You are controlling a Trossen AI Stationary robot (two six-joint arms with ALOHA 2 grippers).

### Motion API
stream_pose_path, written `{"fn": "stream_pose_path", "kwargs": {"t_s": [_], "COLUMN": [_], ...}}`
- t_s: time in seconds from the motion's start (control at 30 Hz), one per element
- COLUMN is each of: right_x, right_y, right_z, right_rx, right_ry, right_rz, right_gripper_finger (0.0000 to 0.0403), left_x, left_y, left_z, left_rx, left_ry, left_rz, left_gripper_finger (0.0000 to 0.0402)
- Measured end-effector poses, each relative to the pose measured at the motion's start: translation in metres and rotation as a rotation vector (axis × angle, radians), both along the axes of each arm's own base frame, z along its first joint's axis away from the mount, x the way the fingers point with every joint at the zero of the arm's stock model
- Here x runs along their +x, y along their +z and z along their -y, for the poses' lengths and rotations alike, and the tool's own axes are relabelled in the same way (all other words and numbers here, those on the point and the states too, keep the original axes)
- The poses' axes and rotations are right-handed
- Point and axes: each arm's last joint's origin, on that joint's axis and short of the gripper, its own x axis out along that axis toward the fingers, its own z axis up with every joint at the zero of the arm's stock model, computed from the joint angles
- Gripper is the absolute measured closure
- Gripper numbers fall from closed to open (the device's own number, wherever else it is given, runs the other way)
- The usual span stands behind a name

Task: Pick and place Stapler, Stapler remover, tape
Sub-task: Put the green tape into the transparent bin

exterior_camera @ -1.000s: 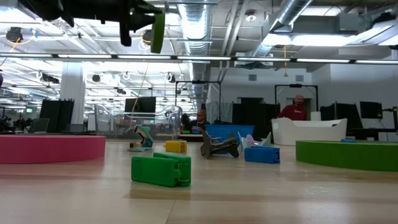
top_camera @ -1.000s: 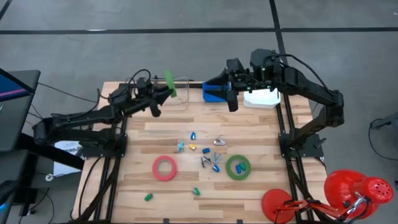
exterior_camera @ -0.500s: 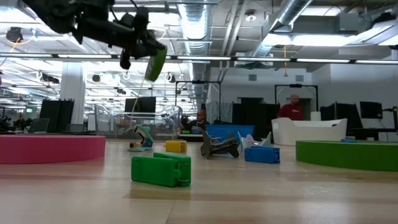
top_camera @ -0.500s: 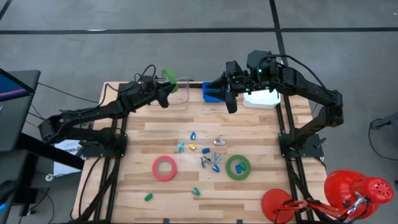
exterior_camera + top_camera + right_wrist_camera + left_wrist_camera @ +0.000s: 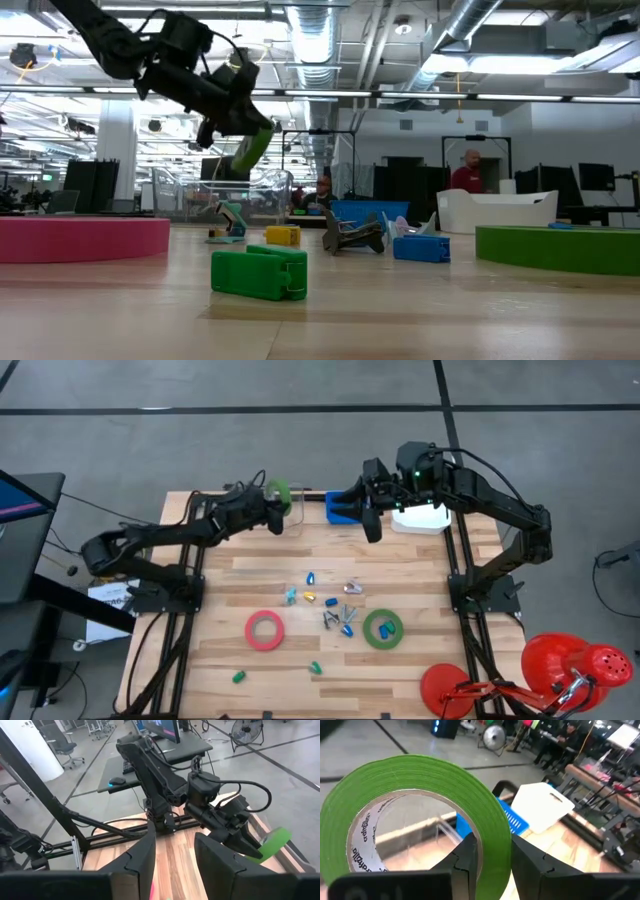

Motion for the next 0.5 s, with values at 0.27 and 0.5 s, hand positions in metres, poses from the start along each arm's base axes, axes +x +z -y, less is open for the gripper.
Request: {"fn": "stream_pose_path", "kwargs": {"t_s": [0.27, 0.5], "right_x": [0.0, 0.0], "right_y": [0.0, 0.0], "right_z": [0.001, 0.001], "right_rx": [0.0, -0.001], "right_ry": [-0.003, -0.006], "right_rz": [-0.004, -0.004], "right_gripper_finger": [0.0275, 0.0277], "left_x": [0.006, 0.007], "left_y": [-0.021, -0.024], "left_z": [-0.005, -0.005], "left_rx": [-0.089, -0.098], "left_ry": [0.039, 0.039], "left_rz": [-0.046, -0.057], "left_gripper_finger": [0.0321, 0.032]}}
